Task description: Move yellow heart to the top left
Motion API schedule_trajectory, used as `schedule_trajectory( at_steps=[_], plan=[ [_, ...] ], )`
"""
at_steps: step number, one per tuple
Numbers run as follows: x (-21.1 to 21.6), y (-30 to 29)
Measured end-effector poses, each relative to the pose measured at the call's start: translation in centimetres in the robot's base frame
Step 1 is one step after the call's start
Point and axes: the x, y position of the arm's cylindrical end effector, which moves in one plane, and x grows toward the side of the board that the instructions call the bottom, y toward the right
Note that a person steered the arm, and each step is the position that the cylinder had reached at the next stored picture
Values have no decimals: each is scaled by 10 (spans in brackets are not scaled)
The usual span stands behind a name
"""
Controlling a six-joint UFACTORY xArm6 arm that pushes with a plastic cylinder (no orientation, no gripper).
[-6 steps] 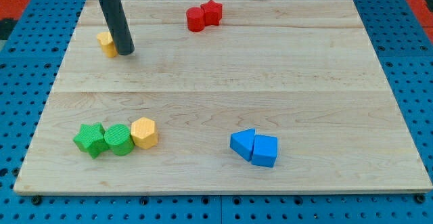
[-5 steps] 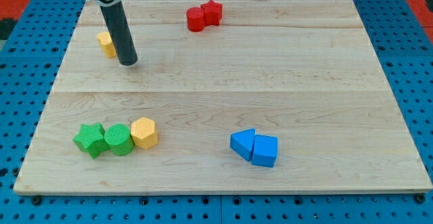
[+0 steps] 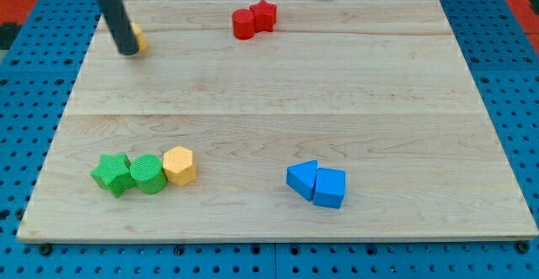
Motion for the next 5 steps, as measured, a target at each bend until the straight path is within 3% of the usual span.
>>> schedule_trajectory(
  at_steps=[3,4,5],
  plan=[
    [-50,12],
    [27,37],
    [109,142]
  ],
)
